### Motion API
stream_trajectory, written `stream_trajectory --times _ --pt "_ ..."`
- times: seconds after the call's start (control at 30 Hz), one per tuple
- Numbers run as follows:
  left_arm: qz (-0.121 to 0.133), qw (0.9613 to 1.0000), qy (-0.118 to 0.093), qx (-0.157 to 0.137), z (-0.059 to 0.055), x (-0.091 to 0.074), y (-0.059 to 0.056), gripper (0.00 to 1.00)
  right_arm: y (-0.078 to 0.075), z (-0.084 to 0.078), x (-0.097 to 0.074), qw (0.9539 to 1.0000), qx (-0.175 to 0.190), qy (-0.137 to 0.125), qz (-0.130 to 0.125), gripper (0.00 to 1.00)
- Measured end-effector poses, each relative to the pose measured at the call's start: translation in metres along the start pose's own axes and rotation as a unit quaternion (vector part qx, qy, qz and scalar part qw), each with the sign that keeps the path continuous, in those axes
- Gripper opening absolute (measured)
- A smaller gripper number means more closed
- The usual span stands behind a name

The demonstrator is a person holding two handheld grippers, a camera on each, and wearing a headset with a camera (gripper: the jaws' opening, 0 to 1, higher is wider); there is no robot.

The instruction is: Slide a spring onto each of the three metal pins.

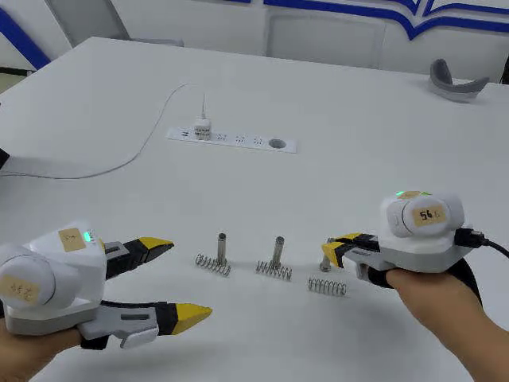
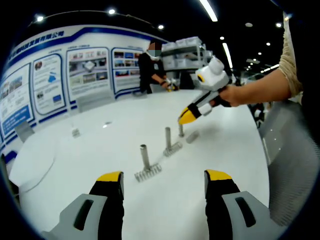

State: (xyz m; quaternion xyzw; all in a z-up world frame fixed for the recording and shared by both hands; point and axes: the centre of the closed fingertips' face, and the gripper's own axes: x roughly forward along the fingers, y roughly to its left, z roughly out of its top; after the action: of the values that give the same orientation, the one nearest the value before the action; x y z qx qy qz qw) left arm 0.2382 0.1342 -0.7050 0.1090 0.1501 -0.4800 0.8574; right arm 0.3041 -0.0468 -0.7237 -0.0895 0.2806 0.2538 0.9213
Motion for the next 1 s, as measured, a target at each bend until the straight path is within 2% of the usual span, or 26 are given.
stream_trajectory --times 0.27,0.33,0.6,1.0 --pt "0.000 1.0000 0.000 -0.001 -0.001 0.000 0.000 0.66 0.000 0.000 0.000 1.0000 0.005 0.000 0.001 0.09" --pt "0.000 1.0000 0.000 -0.001 -0.001 0.000 0.000 0.66 0.000 -0.001 -0.001 0.9999 -0.011 0.000 -0.002 0.09" --pt "-0.002 1.0000 -0.002 0.001 0.001 0.002 -0.001 0.66 -0.001 -0.001 -0.003 0.9998 -0.017 0.000 0.000 0.10" --pt "-0.001 1.0000 -0.003 0.003 0.003 0.001 0.000 0.66 -0.006 -0.002 -0.020 0.9996 -0.027 -0.007 0.002 0.15"
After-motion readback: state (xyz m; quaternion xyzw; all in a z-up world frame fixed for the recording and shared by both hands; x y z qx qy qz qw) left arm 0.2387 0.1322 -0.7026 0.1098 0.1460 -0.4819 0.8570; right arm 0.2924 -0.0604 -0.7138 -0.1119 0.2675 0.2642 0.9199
